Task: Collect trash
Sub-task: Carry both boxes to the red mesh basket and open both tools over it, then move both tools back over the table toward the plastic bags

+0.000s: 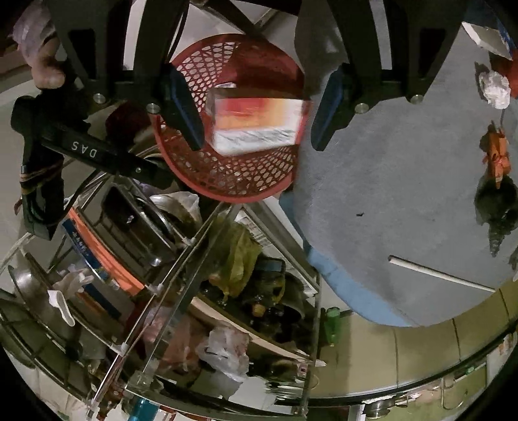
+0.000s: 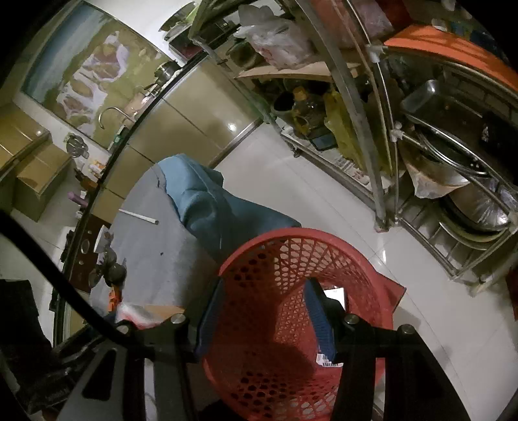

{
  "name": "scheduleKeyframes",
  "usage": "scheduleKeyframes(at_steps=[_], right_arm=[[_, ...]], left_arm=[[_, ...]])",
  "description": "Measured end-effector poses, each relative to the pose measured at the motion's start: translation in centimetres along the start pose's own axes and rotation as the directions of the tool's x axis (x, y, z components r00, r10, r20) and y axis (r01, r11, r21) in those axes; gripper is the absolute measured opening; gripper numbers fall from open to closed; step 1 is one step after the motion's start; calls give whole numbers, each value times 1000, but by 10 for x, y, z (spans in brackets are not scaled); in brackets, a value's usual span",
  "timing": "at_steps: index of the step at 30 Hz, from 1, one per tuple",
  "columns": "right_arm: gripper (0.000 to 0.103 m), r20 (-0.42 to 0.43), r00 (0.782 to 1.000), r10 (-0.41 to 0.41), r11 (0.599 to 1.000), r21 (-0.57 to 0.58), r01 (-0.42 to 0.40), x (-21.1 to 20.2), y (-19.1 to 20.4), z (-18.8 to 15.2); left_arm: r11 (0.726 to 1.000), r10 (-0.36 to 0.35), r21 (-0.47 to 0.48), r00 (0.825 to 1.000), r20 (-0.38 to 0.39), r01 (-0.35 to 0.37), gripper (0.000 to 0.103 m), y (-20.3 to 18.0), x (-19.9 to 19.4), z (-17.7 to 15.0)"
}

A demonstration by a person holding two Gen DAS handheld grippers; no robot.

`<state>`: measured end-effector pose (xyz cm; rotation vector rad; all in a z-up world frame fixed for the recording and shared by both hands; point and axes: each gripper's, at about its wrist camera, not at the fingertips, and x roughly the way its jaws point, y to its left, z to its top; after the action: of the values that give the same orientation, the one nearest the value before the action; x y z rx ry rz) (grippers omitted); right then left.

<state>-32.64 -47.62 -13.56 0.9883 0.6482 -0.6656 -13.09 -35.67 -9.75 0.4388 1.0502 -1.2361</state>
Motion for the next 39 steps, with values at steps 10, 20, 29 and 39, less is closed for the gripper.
scheduleKeyframes(at_steps=[10, 20, 29, 39], right_arm=[[55, 16, 998, -53, 998, -38, 53, 17, 0, 32], [55, 142, 984, -111, 994, 7, 111, 25, 56, 63], [55, 217, 929, -301, 953, 108, 284, -49, 55, 10], [55, 395, 797, -458, 888, 241, 391, -226, 14, -78]], left_arm=[[999, 25, 31, 999, 38, -26, 70, 2, 0, 8], [978, 85, 184, 993, 86, -100, 70, 26, 1, -16], [963, -42, 268, 990, 138, 4, 70, 5, -25, -34], [917, -133, 394, 979, 153, 63, 70, -91, -54, -58]])
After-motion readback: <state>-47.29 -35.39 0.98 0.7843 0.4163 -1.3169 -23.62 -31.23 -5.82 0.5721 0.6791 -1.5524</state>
